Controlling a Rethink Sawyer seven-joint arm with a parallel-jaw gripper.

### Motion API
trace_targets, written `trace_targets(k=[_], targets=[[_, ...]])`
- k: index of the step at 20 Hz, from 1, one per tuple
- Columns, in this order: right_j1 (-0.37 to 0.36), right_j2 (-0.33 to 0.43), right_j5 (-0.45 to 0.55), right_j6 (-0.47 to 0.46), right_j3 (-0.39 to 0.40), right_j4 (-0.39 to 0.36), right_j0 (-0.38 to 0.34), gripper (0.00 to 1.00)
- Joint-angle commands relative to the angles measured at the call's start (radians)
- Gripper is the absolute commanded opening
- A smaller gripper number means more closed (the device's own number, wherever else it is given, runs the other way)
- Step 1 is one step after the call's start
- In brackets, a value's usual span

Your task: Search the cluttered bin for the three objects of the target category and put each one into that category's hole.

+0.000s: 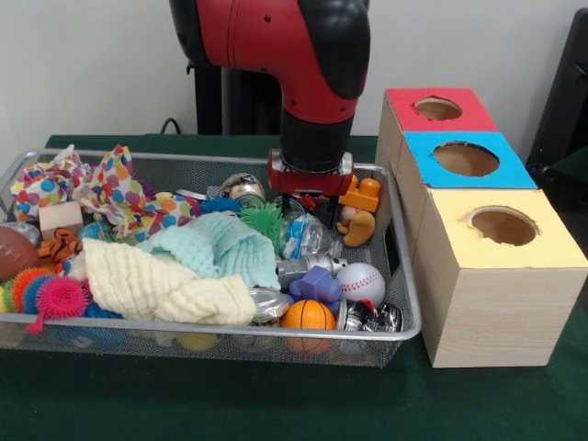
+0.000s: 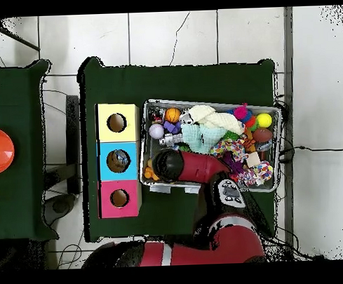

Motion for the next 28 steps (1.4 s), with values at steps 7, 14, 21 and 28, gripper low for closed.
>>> trace_targets(k=[7, 14, 21, 28], targets=[[-0.132, 0.03, 0.112, 0.188, 0.033, 0.067, 0.018, 1.0], [-0.166, -0.029, 0.099, 0.283, 0.091, 0.132, 0.056, 1.0], [-0.14, -0.166, -0.029, 0.514, 0.149, 0.288, 0.17, 1.0], [-0.107, -0.274, -0.128, 0.741, 0.22, 0.508, 0.275, 1.0]])
